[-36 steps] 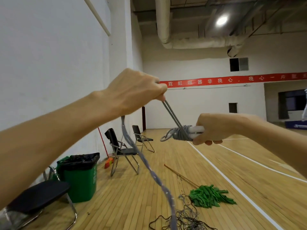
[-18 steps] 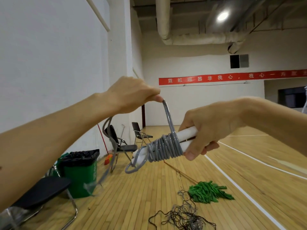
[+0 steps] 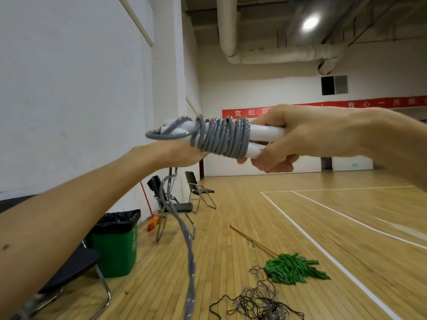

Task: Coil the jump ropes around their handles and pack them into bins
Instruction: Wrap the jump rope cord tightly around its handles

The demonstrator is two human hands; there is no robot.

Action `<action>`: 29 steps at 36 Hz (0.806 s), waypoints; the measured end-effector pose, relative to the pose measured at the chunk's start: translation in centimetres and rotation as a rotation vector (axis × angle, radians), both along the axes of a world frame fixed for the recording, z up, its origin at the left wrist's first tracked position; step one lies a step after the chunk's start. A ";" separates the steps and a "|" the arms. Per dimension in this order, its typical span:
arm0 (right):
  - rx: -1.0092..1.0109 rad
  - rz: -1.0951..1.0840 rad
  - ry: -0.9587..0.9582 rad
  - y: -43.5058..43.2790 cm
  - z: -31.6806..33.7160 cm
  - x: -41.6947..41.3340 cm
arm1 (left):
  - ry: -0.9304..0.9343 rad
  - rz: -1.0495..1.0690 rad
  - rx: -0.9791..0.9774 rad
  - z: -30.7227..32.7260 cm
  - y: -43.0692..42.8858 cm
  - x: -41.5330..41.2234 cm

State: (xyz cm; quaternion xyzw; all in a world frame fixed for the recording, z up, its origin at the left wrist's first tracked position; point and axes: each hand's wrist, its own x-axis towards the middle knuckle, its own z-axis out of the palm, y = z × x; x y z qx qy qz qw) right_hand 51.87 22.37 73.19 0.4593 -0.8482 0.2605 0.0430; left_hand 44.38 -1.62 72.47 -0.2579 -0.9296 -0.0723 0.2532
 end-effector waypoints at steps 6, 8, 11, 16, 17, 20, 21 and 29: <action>-0.038 0.022 0.059 -0.1 0.1 -0.1 | 0.102 -0.181 0.078 -1.8 2.2 1.3; -0.074 0.005 0.075 0.0 0.2 -0.3 | 0.051 -0.236 0.142 -2.4 2.5 1.0; -0.123 -0.085 0.079 0.4 0.4 -1.1 | 0.027 -0.165 0.104 -3.3 2.4 0.2; -0.178 -0.313 0.150 1.5 0.2 -3.7 | 0.001 -0.122 0.065 -4.5 2.4 0.1; -0.168 -0.355 0.176 1.7 0.2 -4.3 | 0.000 -0.116 0.062 -4.6 2.6 0.1; -0.107 -0.441 0.235 1.8 -0.3 -5.7 | -0.018 -0.115 0.015 -5.0 3.4 0.3; -0.091 -0.466 0.250 1.8 -0.6 -6.2 | -0.022 -0.109 -0.019 -5.0 3.7 0.2; -0.177 -0.556 0.401 1.0 -2.3 -8.5 | 0.010 -0.129 -0.030 -4.9 6.1 0.5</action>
